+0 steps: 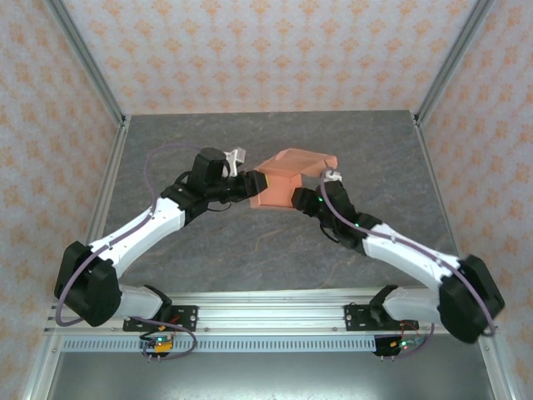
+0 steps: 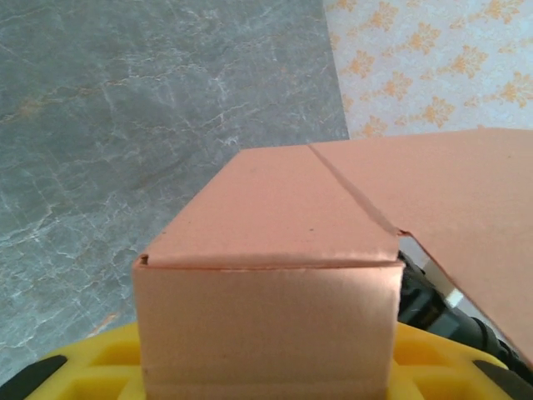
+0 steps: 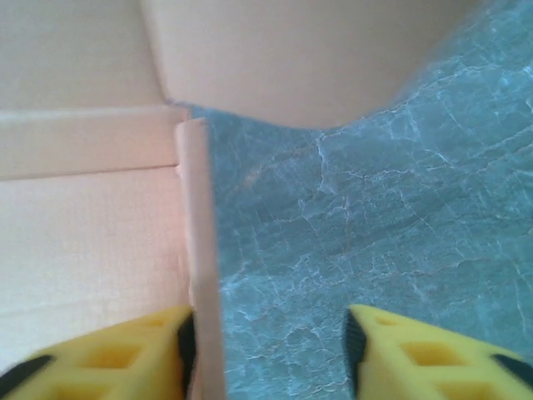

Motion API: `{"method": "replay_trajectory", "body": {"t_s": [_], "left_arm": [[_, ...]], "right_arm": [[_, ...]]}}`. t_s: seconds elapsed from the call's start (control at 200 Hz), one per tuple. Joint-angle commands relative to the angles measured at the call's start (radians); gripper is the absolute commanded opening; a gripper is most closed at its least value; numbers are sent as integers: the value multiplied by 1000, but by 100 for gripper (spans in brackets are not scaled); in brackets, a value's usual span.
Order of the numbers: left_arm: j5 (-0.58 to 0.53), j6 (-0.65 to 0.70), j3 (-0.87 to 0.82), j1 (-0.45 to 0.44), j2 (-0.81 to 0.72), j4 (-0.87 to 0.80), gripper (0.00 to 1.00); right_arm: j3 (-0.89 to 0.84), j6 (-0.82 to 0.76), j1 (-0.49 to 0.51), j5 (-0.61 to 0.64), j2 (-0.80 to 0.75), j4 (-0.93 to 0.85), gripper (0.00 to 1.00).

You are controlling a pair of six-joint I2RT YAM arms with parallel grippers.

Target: Fold the paper box

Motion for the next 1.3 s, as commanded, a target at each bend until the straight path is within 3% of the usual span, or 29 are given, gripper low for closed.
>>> {"method": "replay_trajectory", "body": {"t_s": [0.0,0.08,0.255,0.445,0.596,0.726,0.846,1.291], "left_arm": [[-36,-83,-7,0,-25,75,27],[-46,-181,-31,1,-23,156,27],[-60,-325,-61,0,-21,281,27],[-63,-403,-82,-1,-41,331,28],[-71,-435,-105,-2,-54,354,28],[-74,-517,-167,0,-52,500,28],[-68,-495,-153,-1,-58,458,29],[-52,-491,-144,-1,-56,434,29]], "right_arm": [[-30,200,-8,-30,-125,96,72],[-55,414,-10,8,-179,99,85],[-161,832,-10,41,-165,296,91],[-219,1038,-21,44,-90,552,94],[-208,1086,-29,26,-7,702,94],[-186,1126,-37,15,106,831,92],[-152,1129,-49,-1,193,940,86],[-73,1121,-59,-23,313,1018,70]]}}
